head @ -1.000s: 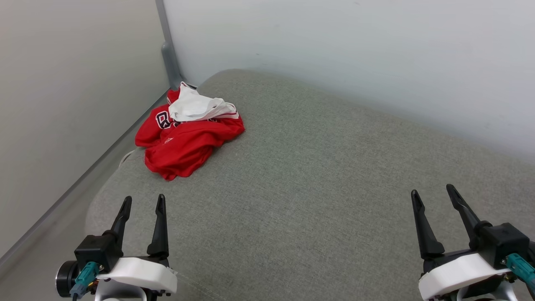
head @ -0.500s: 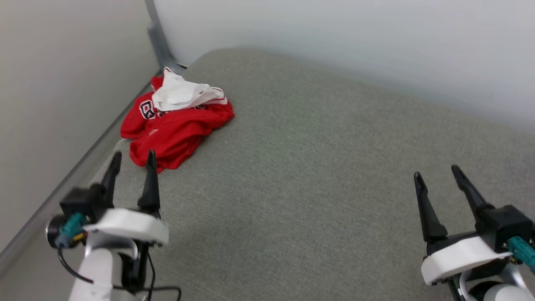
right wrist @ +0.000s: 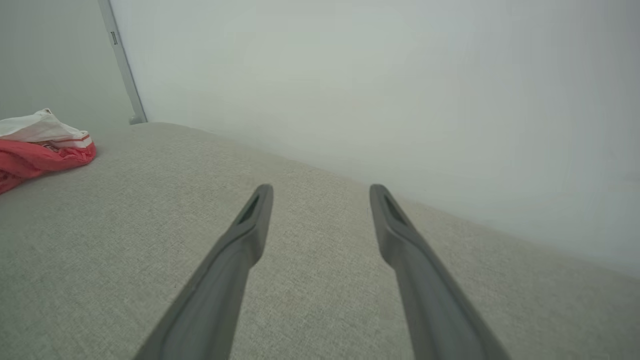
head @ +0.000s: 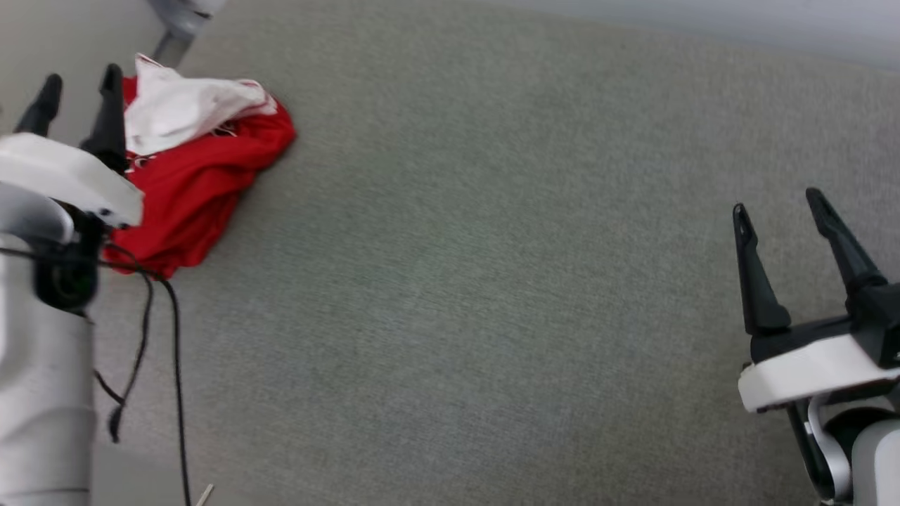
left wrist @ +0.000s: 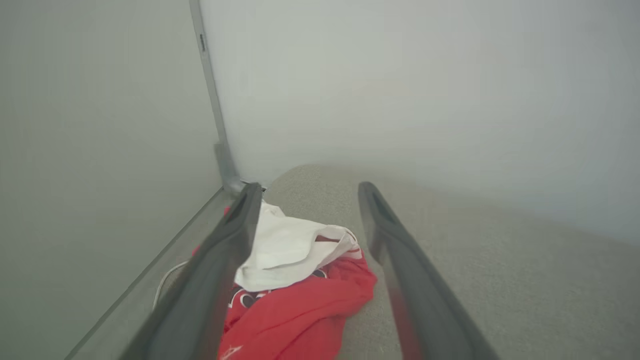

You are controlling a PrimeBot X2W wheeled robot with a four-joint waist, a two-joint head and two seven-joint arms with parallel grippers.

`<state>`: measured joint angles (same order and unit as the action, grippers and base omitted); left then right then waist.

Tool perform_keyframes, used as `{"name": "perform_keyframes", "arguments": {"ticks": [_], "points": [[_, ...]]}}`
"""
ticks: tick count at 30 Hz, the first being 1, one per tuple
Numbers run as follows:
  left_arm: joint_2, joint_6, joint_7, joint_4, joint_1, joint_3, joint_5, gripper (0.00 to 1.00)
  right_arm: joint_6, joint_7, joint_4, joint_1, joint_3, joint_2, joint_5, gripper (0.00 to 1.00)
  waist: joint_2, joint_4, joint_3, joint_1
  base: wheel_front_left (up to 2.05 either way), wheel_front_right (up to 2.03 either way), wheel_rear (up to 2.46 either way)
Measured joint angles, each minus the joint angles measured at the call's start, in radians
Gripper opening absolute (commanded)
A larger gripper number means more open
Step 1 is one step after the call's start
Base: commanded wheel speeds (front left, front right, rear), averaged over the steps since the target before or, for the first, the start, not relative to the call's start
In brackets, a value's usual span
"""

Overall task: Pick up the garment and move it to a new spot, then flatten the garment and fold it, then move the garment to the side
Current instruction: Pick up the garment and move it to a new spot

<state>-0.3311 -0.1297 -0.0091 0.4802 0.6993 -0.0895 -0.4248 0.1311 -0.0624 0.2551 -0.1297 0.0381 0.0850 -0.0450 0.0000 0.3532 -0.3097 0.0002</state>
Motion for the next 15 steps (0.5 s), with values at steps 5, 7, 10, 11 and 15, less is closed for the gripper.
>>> {"name": "perform_keyframes", "arguments": {"ticks": [5,7,10,11,15], "points": [[-0.102,-0.001,0.21,0.097,0.106,0.022,-0.09,1.0,0.0,0.0,0.017,-0.048,0.002,0.008,-0.003,1.0,0.0,-0.046,-0.093,0.0,0.0,0.0,0.0],[-0.131,-0.001,0.303,0.141,0.132,0.031,-0.128,1.0,0.0,0.0,0.019,-0.066,0.003,0.009,-0.003,1.0,0.0,-0.063,-0.129,0.0,0.0,0.0,0.0],[-0.167,-0.001,0.415,0.203,0.157,0.033,-0.169,1.0,0.0,0.002,0.021,-0.083,0.001,0.008,-0.004,1.0,0.0,-0.087,-0.178,0.0,0.0,0.0,0.0],[-0.177,-0.001,0.441,0.222,0.164,0.029,-0.18,1.0,0.0,0.002,0.021,-0.09,0.001,0.008,-0.006,1.0,0.0,-0.094,-0.194,0.0,0.0,0.0,0.0],[-0.206,0.017,0.552,0.303,0.182,0.02,-0.207,1.0,0.0,0.005,0.02,-0.117,-0.007,0.008,-0.006,1.0,0.0,-0.123,-0.248,0.0,0.0,0.0,0.0]]}}
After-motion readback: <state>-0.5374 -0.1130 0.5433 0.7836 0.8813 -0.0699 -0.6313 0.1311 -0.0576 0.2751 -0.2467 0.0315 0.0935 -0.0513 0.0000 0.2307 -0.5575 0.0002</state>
